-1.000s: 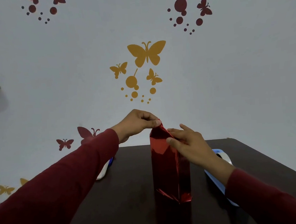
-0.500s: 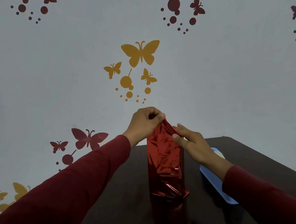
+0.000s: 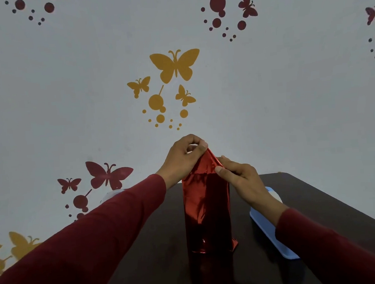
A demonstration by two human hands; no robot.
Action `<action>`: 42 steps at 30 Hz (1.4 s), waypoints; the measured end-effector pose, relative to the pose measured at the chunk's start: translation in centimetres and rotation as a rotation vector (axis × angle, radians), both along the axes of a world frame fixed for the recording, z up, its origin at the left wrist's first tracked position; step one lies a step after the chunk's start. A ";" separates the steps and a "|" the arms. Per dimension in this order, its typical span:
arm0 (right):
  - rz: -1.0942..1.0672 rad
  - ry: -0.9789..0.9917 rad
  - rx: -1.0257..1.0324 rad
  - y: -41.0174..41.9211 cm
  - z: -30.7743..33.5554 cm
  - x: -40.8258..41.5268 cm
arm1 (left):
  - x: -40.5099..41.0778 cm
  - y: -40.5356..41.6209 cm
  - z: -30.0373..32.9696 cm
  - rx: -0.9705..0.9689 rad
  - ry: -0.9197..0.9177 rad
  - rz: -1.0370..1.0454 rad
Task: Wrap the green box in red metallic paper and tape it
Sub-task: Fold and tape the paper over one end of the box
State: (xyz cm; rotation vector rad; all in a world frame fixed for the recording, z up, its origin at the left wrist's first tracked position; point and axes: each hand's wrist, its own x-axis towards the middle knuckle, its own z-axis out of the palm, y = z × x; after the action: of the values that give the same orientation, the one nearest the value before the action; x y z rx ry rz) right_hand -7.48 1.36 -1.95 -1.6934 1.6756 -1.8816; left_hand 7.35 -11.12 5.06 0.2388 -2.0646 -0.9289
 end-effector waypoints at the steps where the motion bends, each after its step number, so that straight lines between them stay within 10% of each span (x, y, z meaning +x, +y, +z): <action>1: 0.024 -0.028 -0.008 0.0 -0.1 -0.1 | 0.0 -0.1 0.1 -0.005 -0.021 -0.019; 10: 0.051 -0.123 0.002 -0.1 -0.2 0.1 | -0.7 -1.3 -0.2 -0.080 -0.116 0.043; 18: 0.006 -0.139 0.103 0.9 0.3 0.8 | -1.0 -0.8 0.3 0.222 -0.092 0.058; 22: -0.097 -0.155 0.051 2.1 0.1 0.7 | -0.2 0.9 2.2 0.221 0.133 0.134; 30: -0.352 -0.307 -0.003 7.5 -1.2 -0.5 | -0.1 10.6 -1.0 -0.425 0.546 0.194; 42: -0.762 -0.242 0.554 13.8 -5.6 -6.5 | -11.4 10.5 -15.6 -0.407 -0.011 -0.177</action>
State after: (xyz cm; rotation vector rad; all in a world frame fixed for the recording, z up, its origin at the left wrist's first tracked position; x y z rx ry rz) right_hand -14.00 15.12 -7.56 -0.6293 2.6165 -1.4913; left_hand -4.01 -0.66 -10.51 -0.1568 -2.2568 -0.5882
